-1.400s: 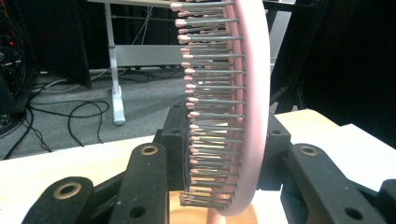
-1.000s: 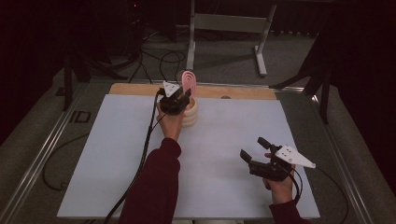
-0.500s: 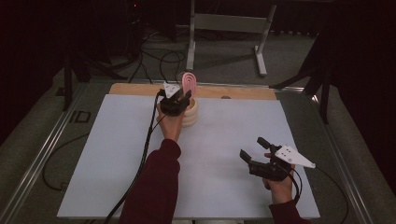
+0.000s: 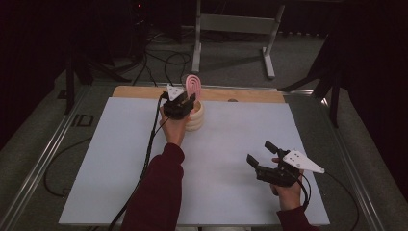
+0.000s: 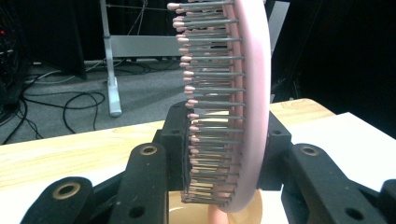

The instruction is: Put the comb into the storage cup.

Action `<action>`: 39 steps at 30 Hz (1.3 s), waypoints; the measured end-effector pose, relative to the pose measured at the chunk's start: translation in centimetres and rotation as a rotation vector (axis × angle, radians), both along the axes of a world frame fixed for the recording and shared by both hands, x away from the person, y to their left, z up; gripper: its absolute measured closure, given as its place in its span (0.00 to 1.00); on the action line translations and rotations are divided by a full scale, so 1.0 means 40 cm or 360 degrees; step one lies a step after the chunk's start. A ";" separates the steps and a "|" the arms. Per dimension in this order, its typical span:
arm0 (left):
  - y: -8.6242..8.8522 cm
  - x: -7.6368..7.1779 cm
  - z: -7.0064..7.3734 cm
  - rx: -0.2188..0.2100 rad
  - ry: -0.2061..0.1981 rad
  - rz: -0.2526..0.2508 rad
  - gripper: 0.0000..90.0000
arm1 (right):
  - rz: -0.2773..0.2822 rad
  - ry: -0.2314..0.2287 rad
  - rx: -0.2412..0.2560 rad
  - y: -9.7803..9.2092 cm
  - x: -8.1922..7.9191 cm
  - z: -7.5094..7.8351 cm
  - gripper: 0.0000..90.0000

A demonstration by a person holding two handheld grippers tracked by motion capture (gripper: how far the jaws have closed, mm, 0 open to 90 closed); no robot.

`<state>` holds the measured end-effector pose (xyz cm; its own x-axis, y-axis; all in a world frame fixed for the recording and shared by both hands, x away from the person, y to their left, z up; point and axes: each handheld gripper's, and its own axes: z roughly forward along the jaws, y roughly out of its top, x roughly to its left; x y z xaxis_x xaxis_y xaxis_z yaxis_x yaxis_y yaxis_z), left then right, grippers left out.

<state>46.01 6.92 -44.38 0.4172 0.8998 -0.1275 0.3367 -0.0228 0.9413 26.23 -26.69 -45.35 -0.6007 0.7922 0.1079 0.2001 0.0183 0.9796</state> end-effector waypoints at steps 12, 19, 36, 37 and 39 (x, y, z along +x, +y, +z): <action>0.015 0.003 0.001 -0.0001 0.0019 -0.0021 0.70 | 0.0001 0.0004 0.0002 0.003 0.001 -0.001 0.15; 0.025 0.004 0.001 -0.0002 0.0032 -0.0036 0.69 | 0.0006 -0.0001 0.0000 0.005 0.001 0.000 0.15; 0.059 0.007 -0.003 -0.0006 0.0069 -0.0031 0.68 | 0.0010 -0.0002 0.0003 0.005 0.002 0.000 0.15; 0.059 0.007 -0.004 -0.0006 0.0070 -0.0029 0.68 | 0.0010 -0.0001 0.0003 0.005 0.002 0.000 0.15; 0.060 0.007 -0.004 -0.0006 0.0072 -0.0028 0.68 | 0.0010 -0.0003 0.0003 0.005 0.002 0.000 0.15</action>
